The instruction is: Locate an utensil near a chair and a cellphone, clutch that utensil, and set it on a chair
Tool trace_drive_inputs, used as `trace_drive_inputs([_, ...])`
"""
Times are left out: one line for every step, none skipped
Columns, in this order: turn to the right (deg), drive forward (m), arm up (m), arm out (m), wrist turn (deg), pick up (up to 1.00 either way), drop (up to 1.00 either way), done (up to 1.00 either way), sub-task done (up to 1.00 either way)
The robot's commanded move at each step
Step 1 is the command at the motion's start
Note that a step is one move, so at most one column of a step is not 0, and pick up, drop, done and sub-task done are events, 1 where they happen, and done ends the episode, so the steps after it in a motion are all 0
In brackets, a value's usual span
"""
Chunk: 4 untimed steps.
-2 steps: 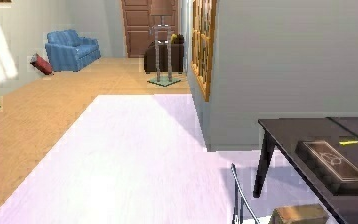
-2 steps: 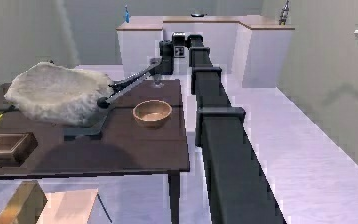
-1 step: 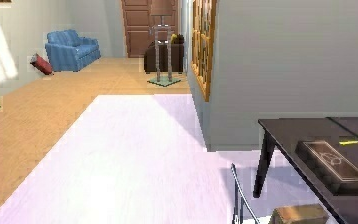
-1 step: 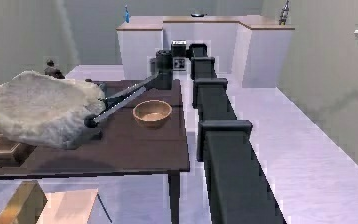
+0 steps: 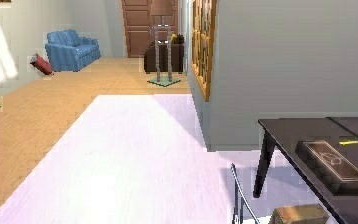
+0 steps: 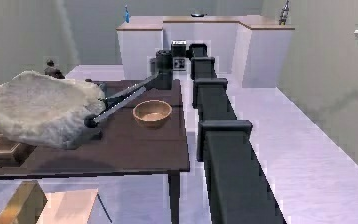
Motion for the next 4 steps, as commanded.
trace_drive_inputs([0.0,0.00,-0.50,0.00,0.0,0.00,0.00,0.00,0.00])
trace_drive_inputs([0.0,0.00,0.00,0.00,0.0,0.00,1.00,0.00,0.00])
trace_drive_inputs([0.0,0.00,0.00,-0.10,0.0,0.00,0.00,0.00,0.00])
trace_drive_inputs([0.0,0.00,0.00,0.00,0.0,0.00,0.00,1.00,0.00])
